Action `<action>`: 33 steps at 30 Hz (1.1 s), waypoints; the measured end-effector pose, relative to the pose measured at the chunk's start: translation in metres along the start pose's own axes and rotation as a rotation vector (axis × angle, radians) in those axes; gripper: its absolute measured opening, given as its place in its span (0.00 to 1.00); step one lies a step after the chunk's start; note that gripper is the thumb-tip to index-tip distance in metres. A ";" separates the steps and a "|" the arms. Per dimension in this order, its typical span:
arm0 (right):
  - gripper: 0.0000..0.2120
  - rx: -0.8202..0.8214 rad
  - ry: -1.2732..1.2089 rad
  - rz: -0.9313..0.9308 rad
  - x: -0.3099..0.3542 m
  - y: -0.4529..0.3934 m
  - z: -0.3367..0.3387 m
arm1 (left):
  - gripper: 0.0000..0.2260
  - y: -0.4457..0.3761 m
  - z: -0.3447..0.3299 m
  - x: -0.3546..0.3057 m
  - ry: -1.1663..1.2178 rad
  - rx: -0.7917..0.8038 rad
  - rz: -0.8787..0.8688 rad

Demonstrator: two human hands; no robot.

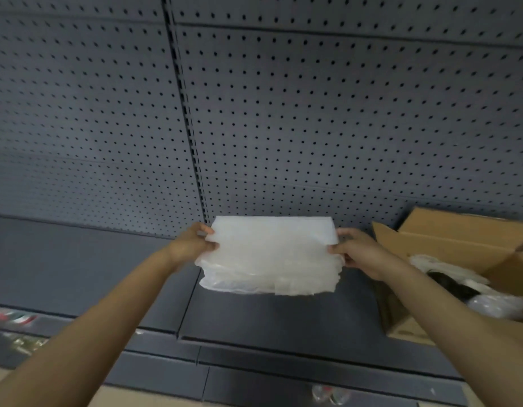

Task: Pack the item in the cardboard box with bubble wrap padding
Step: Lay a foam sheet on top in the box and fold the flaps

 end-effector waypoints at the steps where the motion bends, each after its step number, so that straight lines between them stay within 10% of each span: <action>1: 0.13 -0.022 -0.009 0.018 0.006 0.004 0.006 | 0.12 0.004 0.001 -0.013 0.006 0.002 -0.021; 22: 0.29 -0.361 -0.170 0.080 -0.052 0.113 0.166 | 0.16 0.033 -0.163 -0.125 -0.023 0.404 -0.234; 33: 0.23 -0.259 -0.069 -0.005 -0.137 0.117 0.315 | 0.17 0.045 -0.330 -0.136 0.015 0.552 -0.117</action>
Point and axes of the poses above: each hand's wrist, its own y-axis away from the middle knuckle, its own z-axis out of the back of the hand, x = y × z, the point moved 6 cm from there along -y, towards the middle knuckle, and after that the axes turned 9 degrees about y, right-handed, at the moved point
